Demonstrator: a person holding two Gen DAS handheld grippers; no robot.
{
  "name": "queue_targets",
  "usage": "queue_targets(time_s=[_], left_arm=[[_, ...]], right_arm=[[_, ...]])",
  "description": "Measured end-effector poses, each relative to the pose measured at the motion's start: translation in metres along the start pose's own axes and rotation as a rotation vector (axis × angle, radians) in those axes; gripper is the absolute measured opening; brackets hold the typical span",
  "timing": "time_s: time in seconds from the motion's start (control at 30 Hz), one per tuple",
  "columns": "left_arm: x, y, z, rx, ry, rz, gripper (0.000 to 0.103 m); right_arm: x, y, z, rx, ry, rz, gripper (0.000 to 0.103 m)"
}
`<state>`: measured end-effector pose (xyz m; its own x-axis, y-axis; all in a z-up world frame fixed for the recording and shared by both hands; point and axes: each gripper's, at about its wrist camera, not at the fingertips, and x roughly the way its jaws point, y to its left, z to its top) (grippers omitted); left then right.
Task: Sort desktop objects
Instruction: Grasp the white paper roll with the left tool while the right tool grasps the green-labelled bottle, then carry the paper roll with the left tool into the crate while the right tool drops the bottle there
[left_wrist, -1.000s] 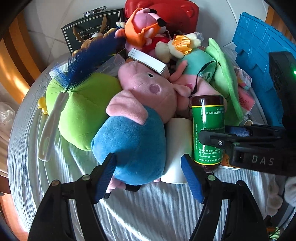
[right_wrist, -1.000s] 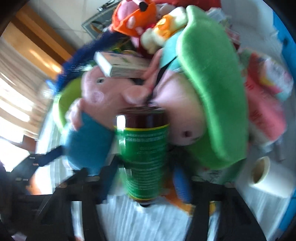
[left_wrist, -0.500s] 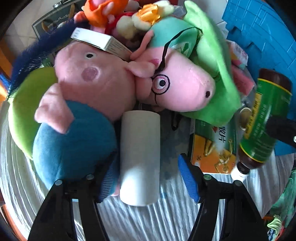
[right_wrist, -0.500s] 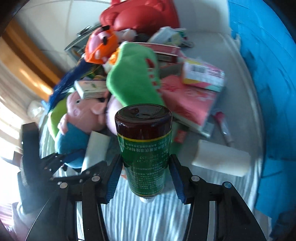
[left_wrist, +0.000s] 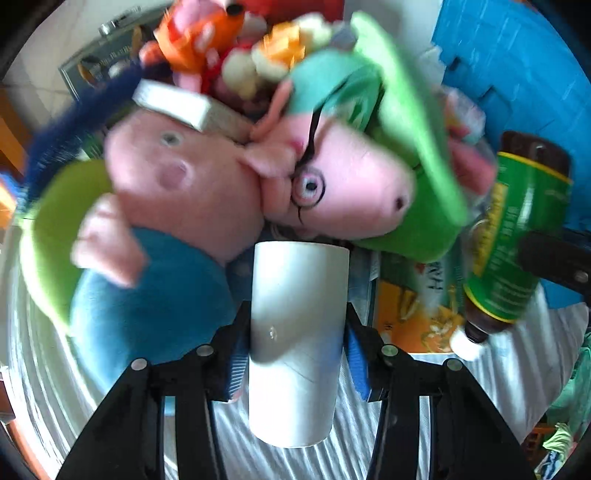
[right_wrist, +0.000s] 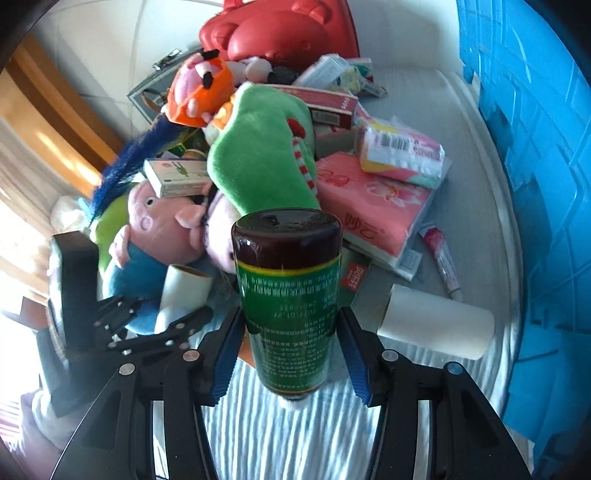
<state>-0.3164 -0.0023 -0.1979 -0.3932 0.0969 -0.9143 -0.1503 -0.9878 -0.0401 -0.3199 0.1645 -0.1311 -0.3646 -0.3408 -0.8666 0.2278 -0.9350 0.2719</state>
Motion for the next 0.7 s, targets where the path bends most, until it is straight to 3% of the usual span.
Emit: queue_targets(time_s=[0.33,0.53,0.7], left_arm=[[-0.118,-0.005,0.004,0.018,-0.310,0.049,0.045],[-0.171,-0.020,0.015,0.042,-0.430,0.047,0.045],[-0.204,-0.056,0.036,0.078,-0.527,0.026,0.045]], right_arm=[[-0.070,0.034,0.004,-0.109,-0.172,-0.001,0.051],[-0.134,0.047,0.019,-0.164,-0.304,-0.018,0.051],[-0.193,0.042,0.033,-0.189,-0.421,-0.057,0.051]])
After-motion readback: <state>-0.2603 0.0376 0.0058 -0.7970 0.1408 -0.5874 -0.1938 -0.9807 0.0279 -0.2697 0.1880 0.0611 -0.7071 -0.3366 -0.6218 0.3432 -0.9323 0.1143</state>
